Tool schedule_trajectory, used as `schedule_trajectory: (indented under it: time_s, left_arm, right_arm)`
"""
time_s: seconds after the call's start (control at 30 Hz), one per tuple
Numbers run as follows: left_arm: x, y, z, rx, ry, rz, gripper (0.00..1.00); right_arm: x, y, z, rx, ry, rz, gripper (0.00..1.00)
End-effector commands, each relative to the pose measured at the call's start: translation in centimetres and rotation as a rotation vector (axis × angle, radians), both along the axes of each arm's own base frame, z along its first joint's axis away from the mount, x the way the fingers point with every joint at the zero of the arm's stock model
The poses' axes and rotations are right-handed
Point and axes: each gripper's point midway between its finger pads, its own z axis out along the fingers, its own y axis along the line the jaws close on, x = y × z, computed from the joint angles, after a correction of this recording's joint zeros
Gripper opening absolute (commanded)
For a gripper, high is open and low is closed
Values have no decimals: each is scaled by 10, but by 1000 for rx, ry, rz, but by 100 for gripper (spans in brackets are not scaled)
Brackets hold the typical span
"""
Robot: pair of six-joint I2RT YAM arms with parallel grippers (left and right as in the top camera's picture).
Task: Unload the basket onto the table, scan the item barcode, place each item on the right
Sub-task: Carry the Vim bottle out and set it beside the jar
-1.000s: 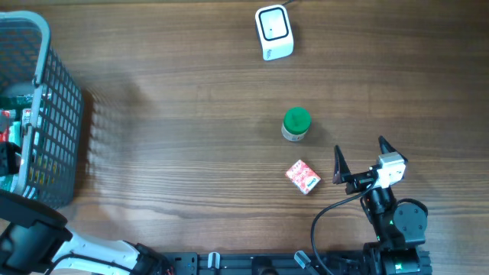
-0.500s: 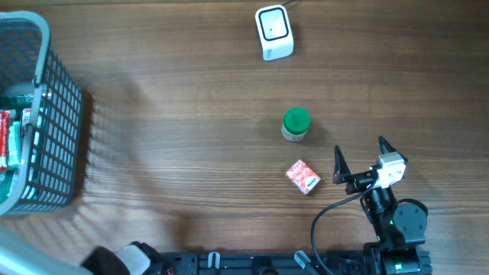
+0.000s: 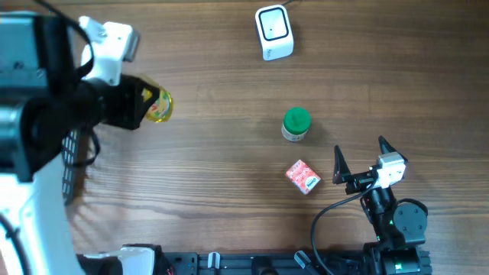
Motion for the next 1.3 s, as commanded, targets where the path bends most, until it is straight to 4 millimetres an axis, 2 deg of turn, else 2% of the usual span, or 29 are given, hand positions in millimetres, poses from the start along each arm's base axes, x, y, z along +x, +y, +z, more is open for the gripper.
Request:
schedule_trajectory:
  time_s: [0.0,0.1,0.27,0.5,0.63,0.8,0.87,0.93,1.0,1.07,1.2,1.27]
  left_arm:
    - [17,-14,-25,5,92,-34,28]
    - [42,-23,-41,-27,145,10,26]
    - [71,-55,-70,-28,203,-38,26]
    - [90,-84,-100,-22,270,-63,25]
    - [104,-93,-122,-28,318,-39,16]
    - [125,-140,-155,-33,291,-91,18]
    - [128,-159,-176,-44,286,-107,18]
    - [124,-181,-210,-48,295,-131,18]
    - [120,-192,-237,-19,287,-149,17]
    - [114,-199,-255,26,272,-160,17]
    - [101,-226,-265,82,217,-216,21]
    - [93,-235,-266,110,206,-240,28]
  right_arm:
    - [0,-2,2,2,-10,-9,100]
    - [0,-2,2,2,-10,-9,100]
    - [0,-2,2,2,-10,-9,100]
    - [0,-2,2,2,-10,-9,100]
    - [0,-2,2,2,-10,-9,100]
    - [0,-2,2,1,-10,-9,100]
    - [0,-2,2,2,-10,-9,100]
    - [0,-2,2,2,-10,-9,100]
    - [0,-2,3,2,-10,-9,100]
    - [0,-2,2,2,-10,-9,100]
    - [0,-2,2,1,-10,-9,100]
    - [0,-2,2,2,-10,-9,100]
